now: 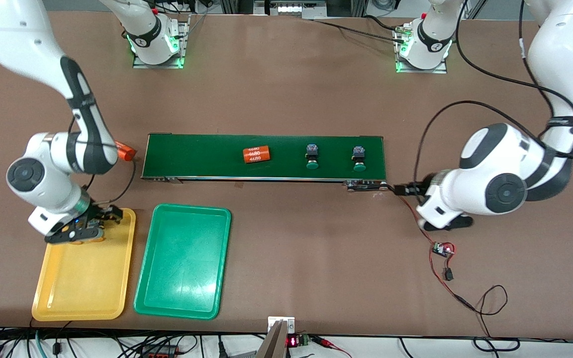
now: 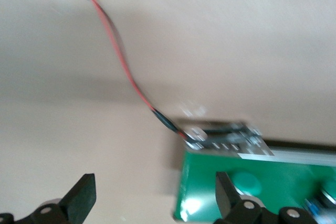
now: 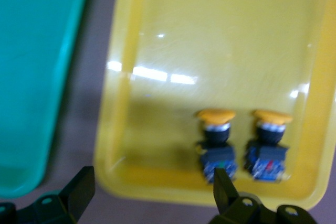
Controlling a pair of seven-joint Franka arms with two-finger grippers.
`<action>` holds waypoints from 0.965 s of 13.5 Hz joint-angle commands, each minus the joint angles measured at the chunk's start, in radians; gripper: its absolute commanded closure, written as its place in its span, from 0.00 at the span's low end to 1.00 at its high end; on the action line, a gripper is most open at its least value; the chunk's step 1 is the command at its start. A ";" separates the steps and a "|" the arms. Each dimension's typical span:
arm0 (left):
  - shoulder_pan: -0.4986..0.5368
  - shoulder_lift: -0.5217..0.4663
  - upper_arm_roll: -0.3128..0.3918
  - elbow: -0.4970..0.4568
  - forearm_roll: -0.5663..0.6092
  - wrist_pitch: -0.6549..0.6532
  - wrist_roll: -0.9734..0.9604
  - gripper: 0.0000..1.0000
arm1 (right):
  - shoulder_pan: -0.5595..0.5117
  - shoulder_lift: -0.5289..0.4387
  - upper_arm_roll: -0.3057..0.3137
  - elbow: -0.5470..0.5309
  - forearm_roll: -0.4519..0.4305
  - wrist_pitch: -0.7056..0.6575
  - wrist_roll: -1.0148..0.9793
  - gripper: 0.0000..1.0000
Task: Sort buttons by color to trays
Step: 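Reach the right gripper to a belt green button while the left gripper withdraws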
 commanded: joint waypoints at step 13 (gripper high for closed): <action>-0.161 -0.379 0.571 0.150 -0.393 -0.223 0.689 0.00 | 0.039 -0.426 0.555 -0.418 0.075 -0.036 0.791 0.00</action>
